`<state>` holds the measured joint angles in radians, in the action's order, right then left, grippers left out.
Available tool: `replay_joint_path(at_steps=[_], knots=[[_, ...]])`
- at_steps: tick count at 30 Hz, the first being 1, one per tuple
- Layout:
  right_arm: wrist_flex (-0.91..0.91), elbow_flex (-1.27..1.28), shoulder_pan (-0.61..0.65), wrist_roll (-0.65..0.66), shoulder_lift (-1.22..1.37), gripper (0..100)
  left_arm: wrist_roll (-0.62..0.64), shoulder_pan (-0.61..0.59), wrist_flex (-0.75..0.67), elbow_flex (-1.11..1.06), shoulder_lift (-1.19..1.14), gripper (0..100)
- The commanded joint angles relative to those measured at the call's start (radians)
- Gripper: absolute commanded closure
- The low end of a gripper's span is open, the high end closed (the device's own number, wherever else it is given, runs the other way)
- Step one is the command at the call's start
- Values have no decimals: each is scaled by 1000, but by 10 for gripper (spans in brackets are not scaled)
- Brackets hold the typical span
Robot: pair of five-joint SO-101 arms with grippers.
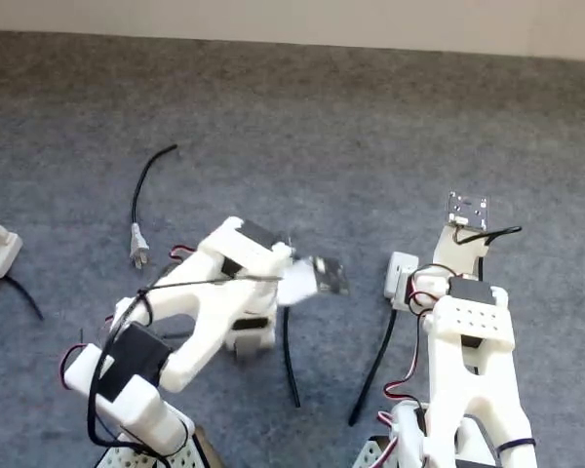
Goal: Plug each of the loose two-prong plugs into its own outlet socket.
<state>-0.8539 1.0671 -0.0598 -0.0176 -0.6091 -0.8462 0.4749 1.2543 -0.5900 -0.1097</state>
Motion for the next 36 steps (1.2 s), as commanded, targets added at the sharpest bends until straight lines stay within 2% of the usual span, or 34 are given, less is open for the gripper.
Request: replay_joint_path(at_steps=[1, 3, 11, 13, 19, 22, 25, 27, 30, 33, 36], knots=[[15, -16, 8, 9, -24, 738, -143, 41, 161, -10, 18, 664], [15, -18, 8, 9, -24, 738, -189, 19, 210, -1, 24, 680], [15, -19, 8, 9, -24, 738, -173, -119, 198, 13, 245, 740], [15, -19, 8, 9, -24, 738, -86, -186, 124, 18, 317, 739], [15, -16, 12, 12, -24, 738, 137, -530, -130, 62, 460, 740], [15, -19, 70, 41, -18, 738, 350, -634, -186, 53, 466, 740], [8, -25, 151, 97, -12, 738, 569, -700, -193, 25, 464, 740], [-5, -71, 202, 97, -10, 738, 700, -704, -193, -16, 464, 740], [-157, -229, 297, 97, -10, 738, 879, -708, -247, -94, 464, 738], [-291, -395, 455, 94, -10, 738, 902, -791, -356, -120, 466, 739], [-286, -437, 630, 35, -10, 738, 941, -855, -413, -163, 456, 740]])
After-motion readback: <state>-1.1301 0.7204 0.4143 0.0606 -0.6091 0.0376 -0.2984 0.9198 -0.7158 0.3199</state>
